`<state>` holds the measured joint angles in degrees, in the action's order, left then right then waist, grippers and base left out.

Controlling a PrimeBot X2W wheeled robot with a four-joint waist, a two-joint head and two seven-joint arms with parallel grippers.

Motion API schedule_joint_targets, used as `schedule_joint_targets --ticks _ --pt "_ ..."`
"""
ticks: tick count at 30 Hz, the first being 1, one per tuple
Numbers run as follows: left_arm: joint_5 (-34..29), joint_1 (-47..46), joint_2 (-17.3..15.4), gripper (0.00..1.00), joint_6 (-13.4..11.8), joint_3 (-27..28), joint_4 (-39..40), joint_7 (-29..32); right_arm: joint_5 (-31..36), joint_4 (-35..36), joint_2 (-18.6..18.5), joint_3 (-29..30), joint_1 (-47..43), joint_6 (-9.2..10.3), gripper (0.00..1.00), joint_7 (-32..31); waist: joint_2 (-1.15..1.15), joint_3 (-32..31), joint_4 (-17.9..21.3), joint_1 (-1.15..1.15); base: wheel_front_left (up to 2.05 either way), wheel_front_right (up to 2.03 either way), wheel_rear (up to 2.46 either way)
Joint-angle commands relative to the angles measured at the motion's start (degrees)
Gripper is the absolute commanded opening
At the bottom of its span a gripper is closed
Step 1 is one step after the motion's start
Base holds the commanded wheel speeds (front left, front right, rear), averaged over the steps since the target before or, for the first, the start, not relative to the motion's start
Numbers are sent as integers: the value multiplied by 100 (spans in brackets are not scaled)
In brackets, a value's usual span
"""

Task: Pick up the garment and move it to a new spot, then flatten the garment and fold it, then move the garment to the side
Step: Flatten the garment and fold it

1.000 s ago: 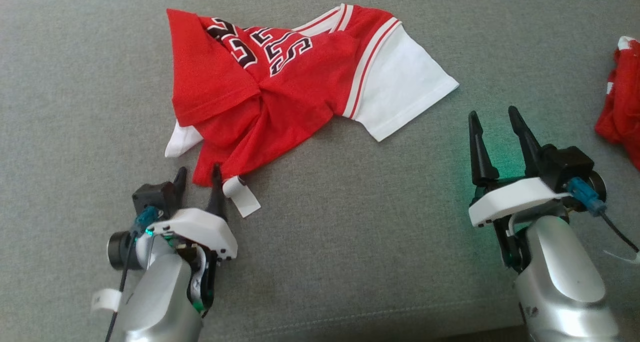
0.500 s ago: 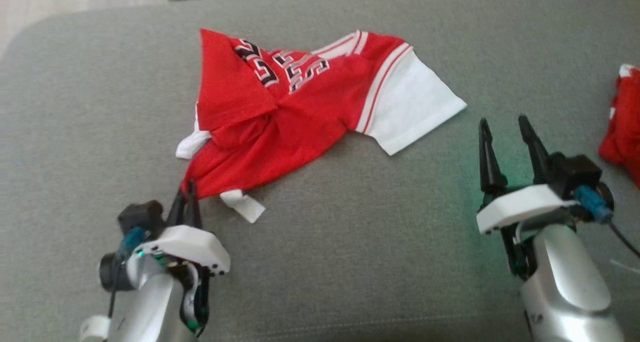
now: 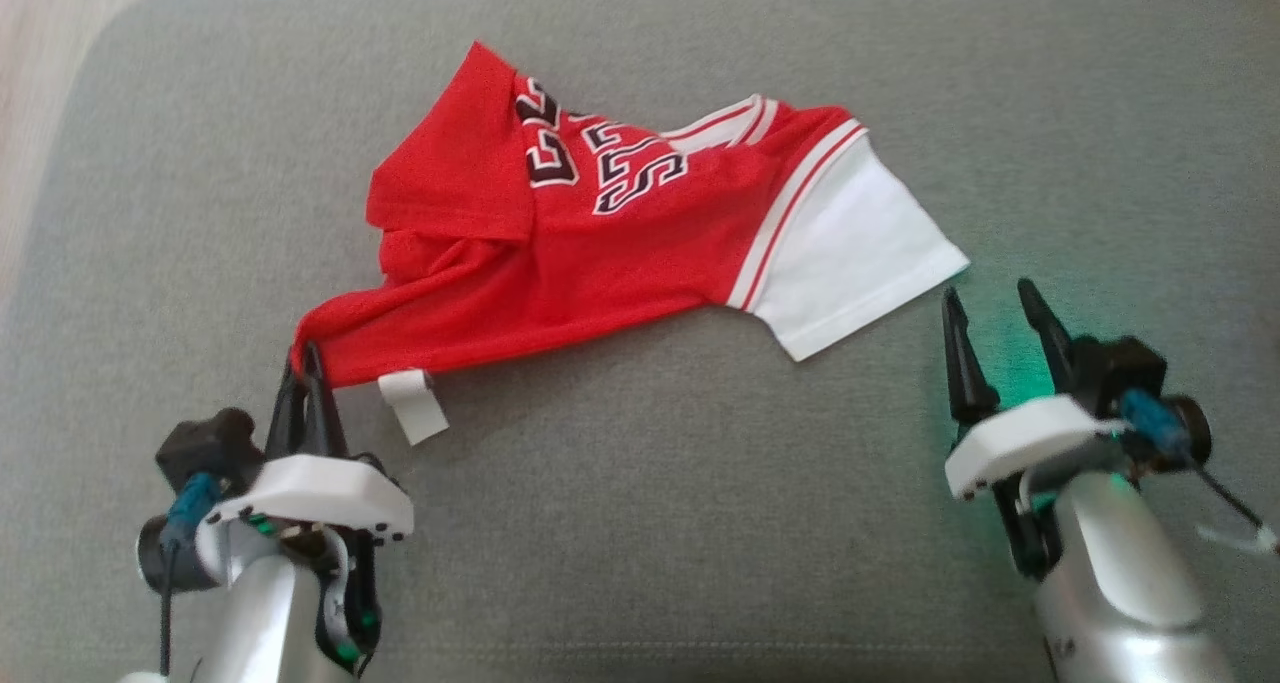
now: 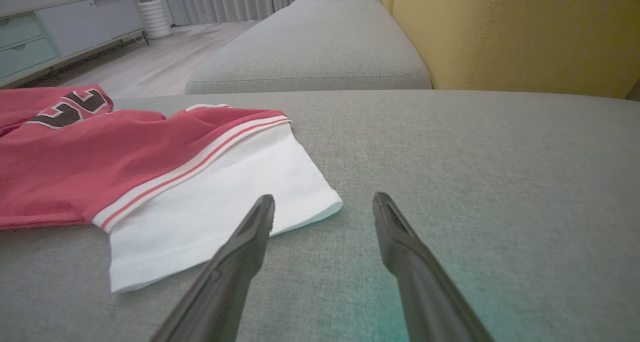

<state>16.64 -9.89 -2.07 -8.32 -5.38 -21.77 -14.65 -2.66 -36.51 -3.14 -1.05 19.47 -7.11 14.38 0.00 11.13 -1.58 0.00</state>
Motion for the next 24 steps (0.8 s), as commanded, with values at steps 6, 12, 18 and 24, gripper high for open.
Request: schedule_joint_targets --ticks 6,12,18,24 --pt "13 -337 -81 0 78 -130 223 -35 432 -499 21 124 855 -37 100 41 0 427 -299 0 0 0 0" --pt "42 -414 -81 0 88 -324 234 -35 798 -1173 8 489 1195 -37 100 -49 0 569 -421 0 0 0 0" --pt "26 -438 -81 0 90 -348 247 -35 863 -1599 17 596 1268 -37 5 -67 0 587 -433 0 0 0 0" --pt "-71 -515 -81 0 189 -247 446 -35 356 -1553 24 353 1425 -37 0 48 0 444 -280 0 0 0 0"
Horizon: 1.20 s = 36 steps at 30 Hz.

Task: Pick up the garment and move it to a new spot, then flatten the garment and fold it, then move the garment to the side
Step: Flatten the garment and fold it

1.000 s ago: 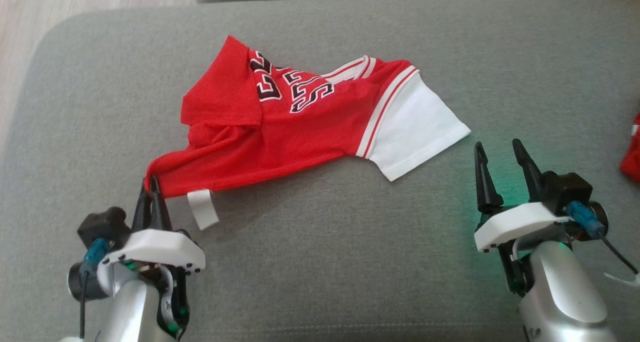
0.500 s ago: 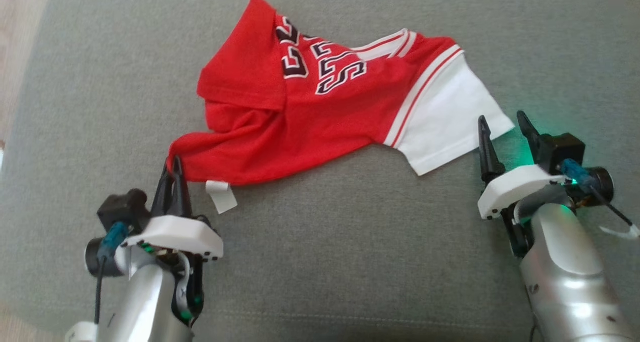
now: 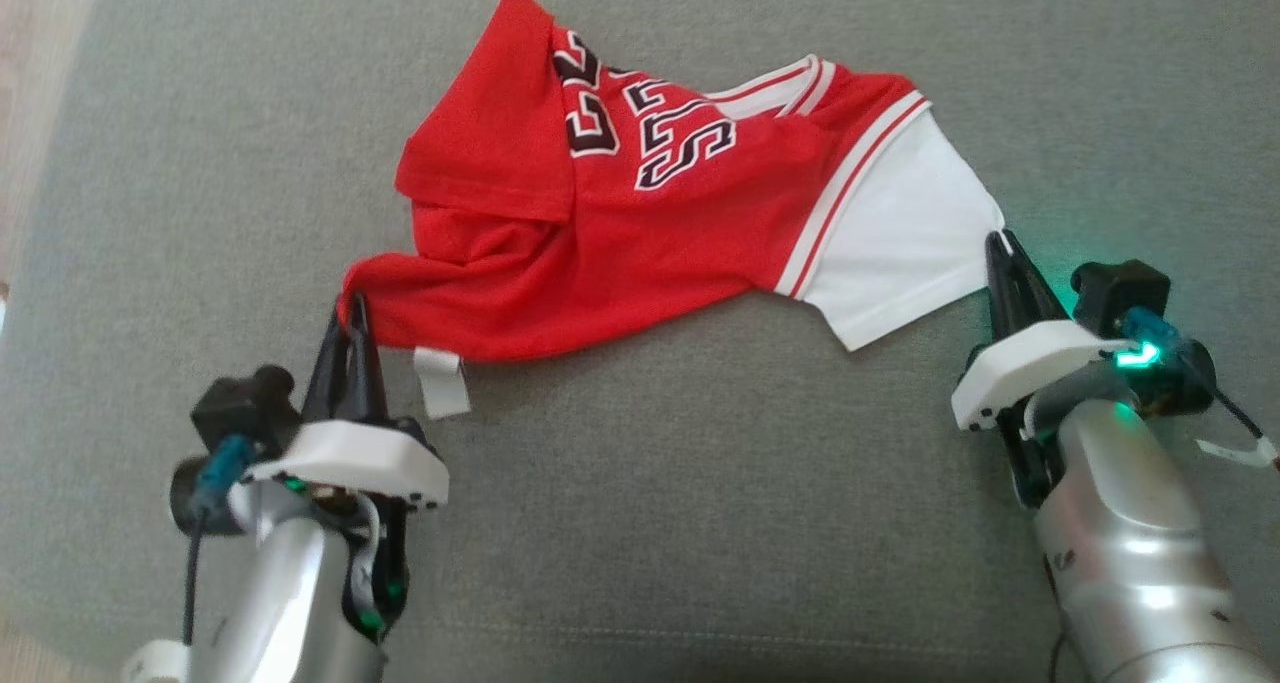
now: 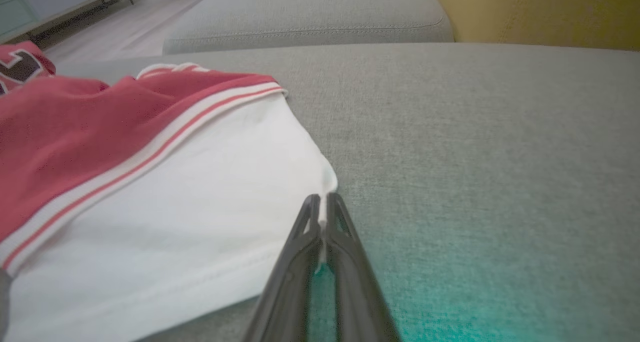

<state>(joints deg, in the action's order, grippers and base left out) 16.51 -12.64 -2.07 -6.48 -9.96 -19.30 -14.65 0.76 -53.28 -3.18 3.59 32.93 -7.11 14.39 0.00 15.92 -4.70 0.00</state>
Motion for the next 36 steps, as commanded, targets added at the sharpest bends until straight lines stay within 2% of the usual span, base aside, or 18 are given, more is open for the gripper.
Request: schedule_joint_targets --ticks 1,7,15,21,25,28,31,36 --pt "-89 -270 -81 0 23 248 269 -35 -100 222 28 -170 112 -37 0 53 0 -81 67 0 0 0 0" --pt "-535 -653 -103 0 337 566 641 -35 -837 1306 -1 -364 369 -37 0 59 0 -438 335 0 0 0 0" --pt "-931 -1752 -618 0 889 905 870 -35 -1911 2369 -431 -688 1092 -37 0 35 0 -913 649 0 0 0 0" --pt "-963 -2663 -959 0 1041 1021 914 -30 -2312 3301 -860 -915 1722 -37 0 -330 0 -1009 766 0 0 0 0" --pt "-1012 -3275 -1122 0 1047 1002 881 251 -2302 3753 -1035 -862 2122 -37 0 -710 0 -827 734 0 0 0 0" --pt "-1072 -3690 -1192 0 1009 963 745 534 -2187 3810 -1053 -775 2423 -37 0 -952 0 -556 674 0 0 0 0" --pt "-1097 -4084 -1220 0 1028 879 377 749 -1993 3565 -1010 -705 2764 -37 0 -1087 0 -201 619 0 0 0 0" --pt "-1218 -4695 -1230 0 949 783 -230 621 -1570 2998 -939 -581 3432 -37 0 -916 0 265 560 0 0 0 0"
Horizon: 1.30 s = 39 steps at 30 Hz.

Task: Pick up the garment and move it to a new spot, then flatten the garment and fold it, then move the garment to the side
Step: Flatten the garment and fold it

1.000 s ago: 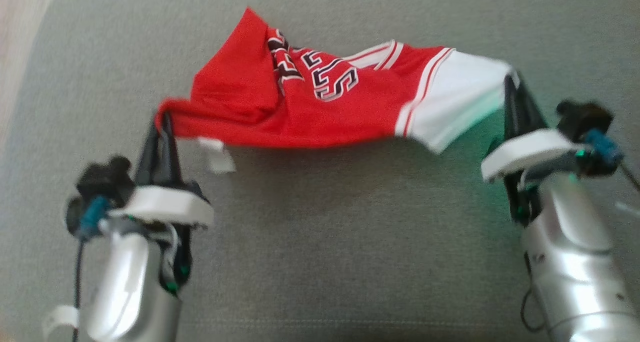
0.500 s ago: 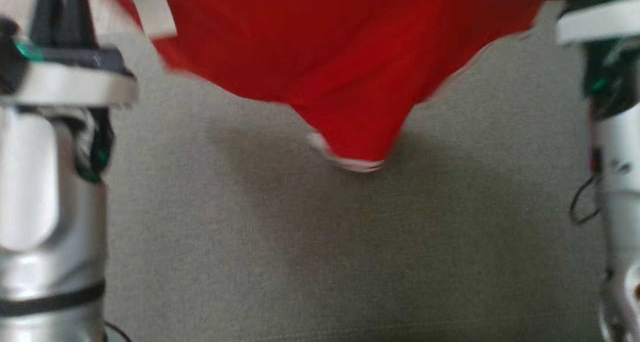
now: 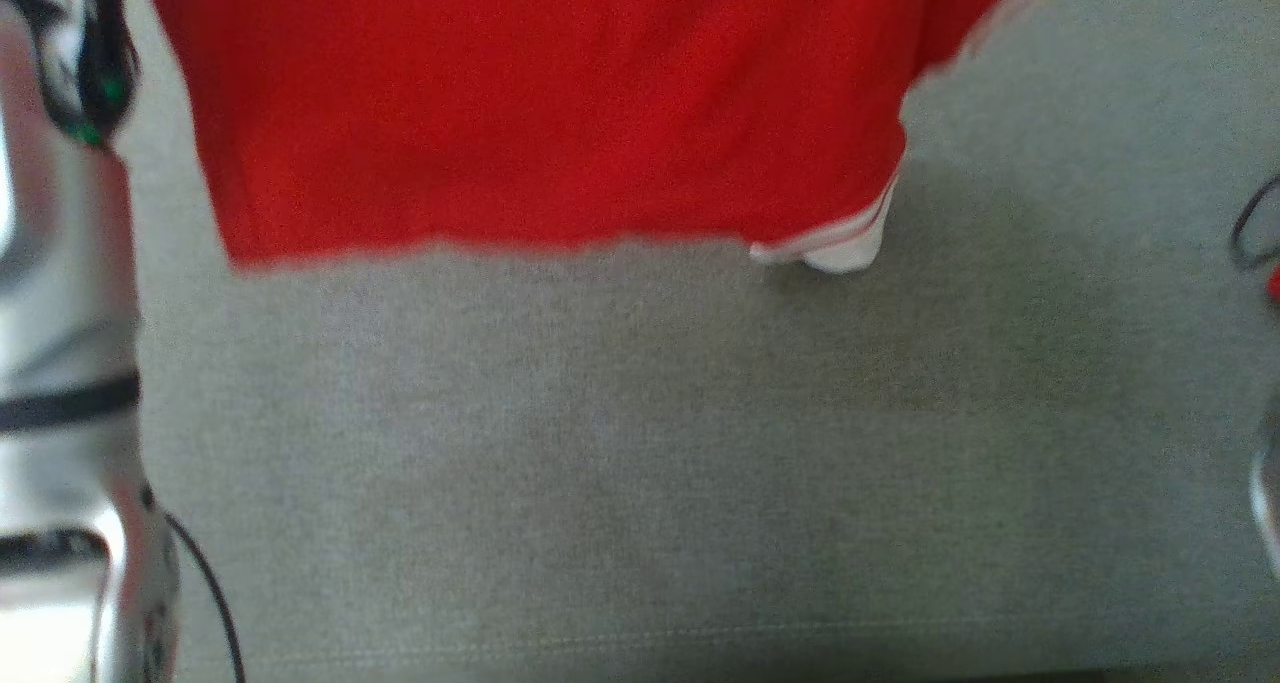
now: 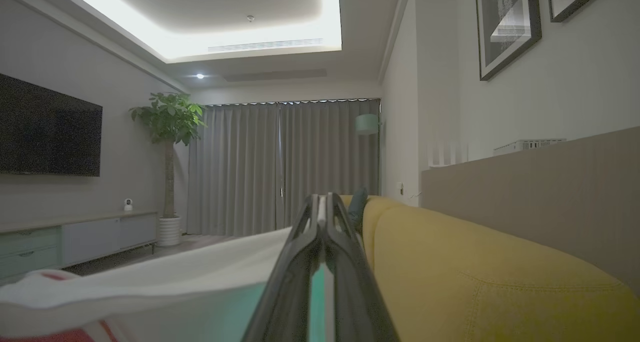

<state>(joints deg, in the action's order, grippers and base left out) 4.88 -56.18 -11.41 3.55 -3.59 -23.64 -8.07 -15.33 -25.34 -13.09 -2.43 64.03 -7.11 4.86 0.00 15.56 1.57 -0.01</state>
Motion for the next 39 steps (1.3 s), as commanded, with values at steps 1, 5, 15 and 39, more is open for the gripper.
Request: schedule_joint_targets --ticks 1,5,15,39 --pt "-92 -552 -306 0 -121 159 65 -184 236 49 30 33 562 -37 0 141 0 417 -68 1 0 0 0" --pt "-240 -1403 -277 0 -319 115 -404 -580 970 -611 51 354 1529 -37 0 665 0 733 -44 1 0 0 0" --pt "-78 -1919 -51 0 -417 212 -1004 -691 1747 -1203 252 1184 2114 -37 0 1007 0 1180 198 1 0 0 0" --pt "783 3586 850 0 -499 574 -1023 -692 -303 345 -66 -848 -4112 -37 0 -359 0 -284 533 1 0 0 0"
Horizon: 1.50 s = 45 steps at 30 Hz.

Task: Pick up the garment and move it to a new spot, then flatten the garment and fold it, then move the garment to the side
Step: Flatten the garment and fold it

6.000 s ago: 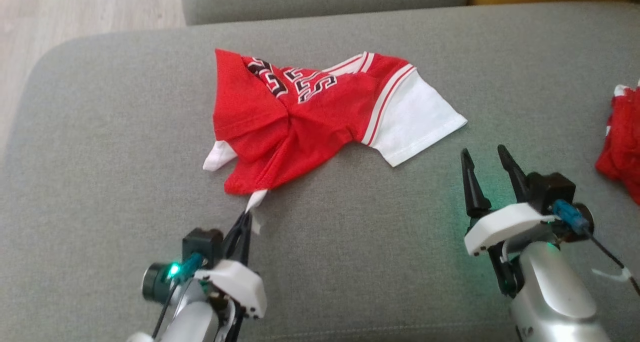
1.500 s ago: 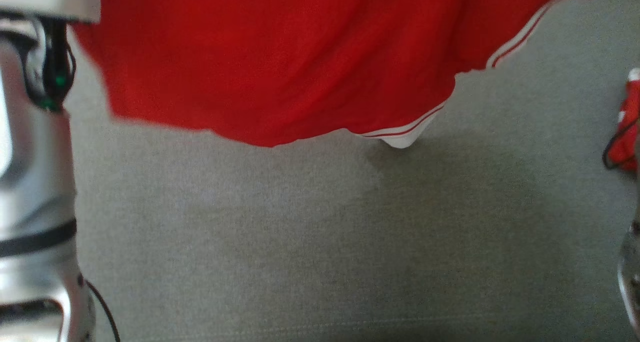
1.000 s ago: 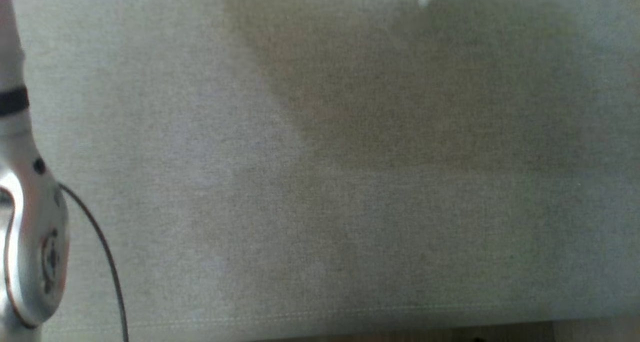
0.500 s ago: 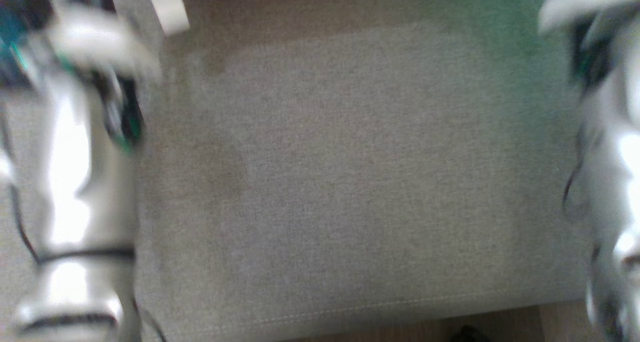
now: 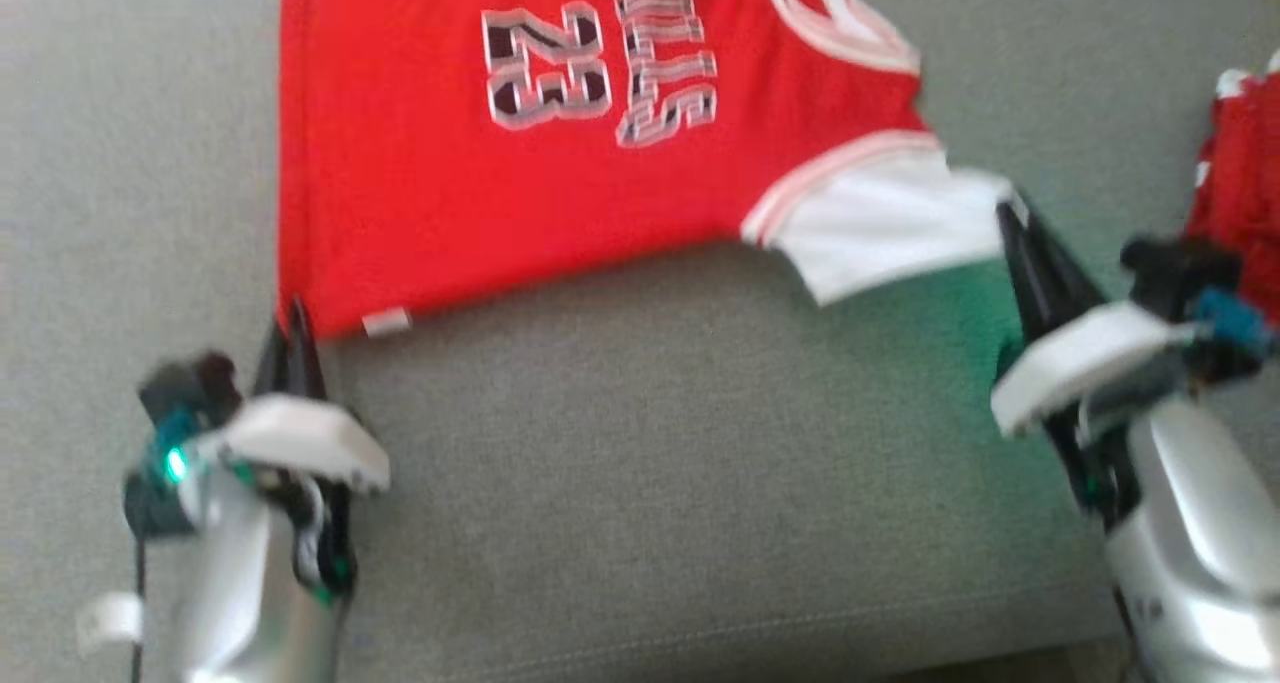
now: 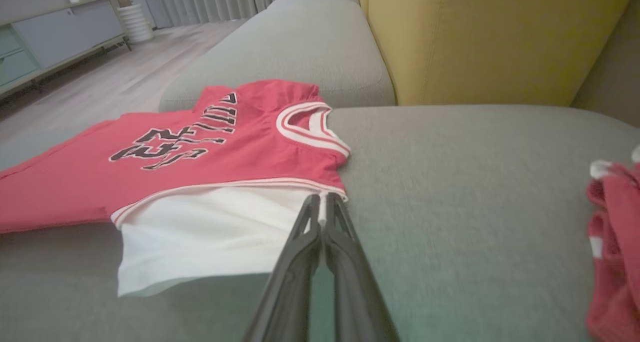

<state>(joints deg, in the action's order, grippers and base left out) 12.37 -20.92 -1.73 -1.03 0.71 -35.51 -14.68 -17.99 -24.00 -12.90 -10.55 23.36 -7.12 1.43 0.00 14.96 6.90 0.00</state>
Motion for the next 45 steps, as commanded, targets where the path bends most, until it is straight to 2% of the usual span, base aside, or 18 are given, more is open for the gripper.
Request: schedule_joint_targets --ticks 1,14,18,21,26,31,45 --pt "100 189 -118 0 -68 85 195 -31 -17 310 -102 -21 -226 -36 0 -95 0 -313 -11 0 0 0 0" --pt "491 1662 -116 0 -365 -296 753 -31 -98 1428 -88 261 -2146 -36 0 -1015 0 -1169 -245 0 0 0 0" --pt "551 2070 -115 0 -438 -376 1042 -31 -160 1956 -32 465 -2749 -36 0 -1400 0 -1242 -325 0 0 0 0" --pt "552 2106 -115 0 -483 -362 1268 -31 -151 2260 7 616 -2843 -36 0 -1472 0 -1166 -359 0 0 0 0" --pt "420 1724 -115 0 -457 -349 1568 -31 -26 2592 155 722 -2392 -36 0 -1339 0 -917 -405 0 0 0 0" --pt "239 1122 -115 0 -360 -414 1613 -31 158 2505 204 749 -1567 -36 0 -1136 0 -639 -478 0 0 0 0" --pt "-43 -477 -115 0 -117 -650 586 -31 668 875 158 609 346 -36 0 -554 0 239 -692 0 0 0 0"
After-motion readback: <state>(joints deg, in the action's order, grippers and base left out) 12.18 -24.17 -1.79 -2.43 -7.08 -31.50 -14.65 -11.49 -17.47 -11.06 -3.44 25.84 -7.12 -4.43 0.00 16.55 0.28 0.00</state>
